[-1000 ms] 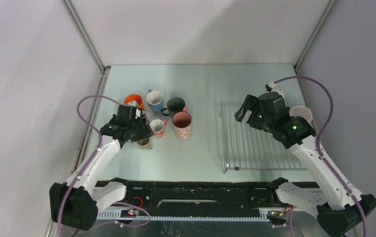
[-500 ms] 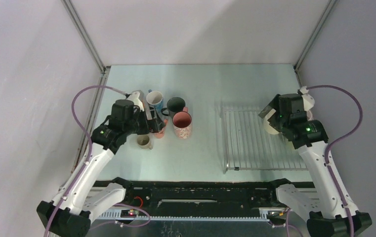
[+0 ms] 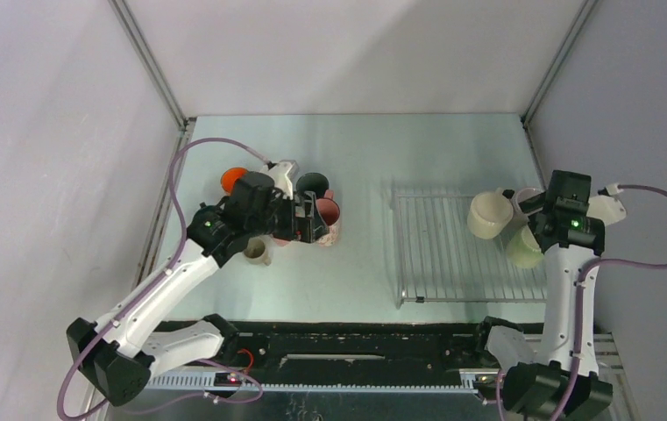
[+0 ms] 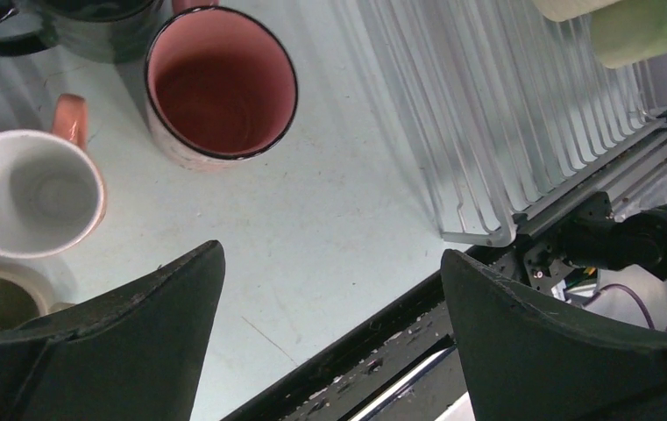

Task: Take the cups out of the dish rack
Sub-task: Unload the cup from the dish rack.

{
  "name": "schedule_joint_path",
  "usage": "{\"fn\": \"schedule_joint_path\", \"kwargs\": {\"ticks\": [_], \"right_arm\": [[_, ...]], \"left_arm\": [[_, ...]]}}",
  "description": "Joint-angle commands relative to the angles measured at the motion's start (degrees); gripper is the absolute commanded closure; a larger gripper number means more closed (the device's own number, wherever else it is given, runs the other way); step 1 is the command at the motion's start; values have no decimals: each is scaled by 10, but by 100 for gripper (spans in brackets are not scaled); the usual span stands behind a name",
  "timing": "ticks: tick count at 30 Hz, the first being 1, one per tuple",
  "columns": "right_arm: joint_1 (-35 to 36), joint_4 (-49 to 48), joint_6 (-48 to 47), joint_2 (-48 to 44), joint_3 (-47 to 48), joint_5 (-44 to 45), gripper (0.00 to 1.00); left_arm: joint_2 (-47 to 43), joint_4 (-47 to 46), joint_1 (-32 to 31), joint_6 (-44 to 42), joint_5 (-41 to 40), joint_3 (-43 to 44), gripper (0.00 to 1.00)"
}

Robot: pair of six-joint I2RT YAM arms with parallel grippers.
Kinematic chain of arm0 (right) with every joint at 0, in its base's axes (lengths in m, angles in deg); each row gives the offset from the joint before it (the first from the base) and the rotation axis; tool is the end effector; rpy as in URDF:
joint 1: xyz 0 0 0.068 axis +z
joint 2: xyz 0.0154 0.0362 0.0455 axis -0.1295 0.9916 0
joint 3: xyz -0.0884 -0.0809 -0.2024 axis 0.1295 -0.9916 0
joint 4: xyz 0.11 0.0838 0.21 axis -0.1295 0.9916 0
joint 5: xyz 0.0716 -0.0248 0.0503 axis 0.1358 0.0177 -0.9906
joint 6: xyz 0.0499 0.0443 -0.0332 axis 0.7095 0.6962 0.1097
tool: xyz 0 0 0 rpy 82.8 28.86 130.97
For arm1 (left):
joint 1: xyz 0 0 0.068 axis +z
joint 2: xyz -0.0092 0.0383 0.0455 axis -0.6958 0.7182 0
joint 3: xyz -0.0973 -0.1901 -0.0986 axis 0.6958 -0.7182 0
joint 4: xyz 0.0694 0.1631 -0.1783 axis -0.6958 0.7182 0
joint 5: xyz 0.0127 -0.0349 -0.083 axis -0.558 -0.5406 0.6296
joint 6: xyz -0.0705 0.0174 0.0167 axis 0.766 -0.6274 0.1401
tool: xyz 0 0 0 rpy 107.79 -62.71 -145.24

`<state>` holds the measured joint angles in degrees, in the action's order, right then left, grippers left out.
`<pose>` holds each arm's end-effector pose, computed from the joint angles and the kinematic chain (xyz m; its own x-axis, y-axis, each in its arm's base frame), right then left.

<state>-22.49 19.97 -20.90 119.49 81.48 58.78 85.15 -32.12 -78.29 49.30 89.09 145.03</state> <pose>0.1877 -0.0747 0.2889 -0.1928 0.7280 -0.6579 0.8576 0.4509 0.2476 0.2004 -0.1486 0.2767 -0.7313 -0.0061 -0.6821 0.3912 0.8155 -0.4266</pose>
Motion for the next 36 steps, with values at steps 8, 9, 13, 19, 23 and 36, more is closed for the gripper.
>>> {"fn": "schedule_joint_path", "kwargs": {"ticks": [8, 9, 13, 19, 23, 36], "right_arm": [[-165, -50, 108, 13, -38, 7, 12], [-175, -54, 115, 19, -40, 6, 14], [-208, -69, 144, 39, -51, -1, 16], [-241, -92, 176, 91, -63, -44, 25], [-250, -115, 178, 132, -66, -71, 26], [-264, -173, 132, 219, -66, -142, 33]], "left_arm": [[19, 19, -32, -15, -23, 71, 0], [23, 19, -33, -13, -25, 72, 0], [34, 20, -39, -9, -35, 82, 0], [55, 28, -51, -7, -43, 99, 0], [64, 32, -56, -7, -51, 103, 0], [90, 28, -61, 0, -53, 108, 0]]}}
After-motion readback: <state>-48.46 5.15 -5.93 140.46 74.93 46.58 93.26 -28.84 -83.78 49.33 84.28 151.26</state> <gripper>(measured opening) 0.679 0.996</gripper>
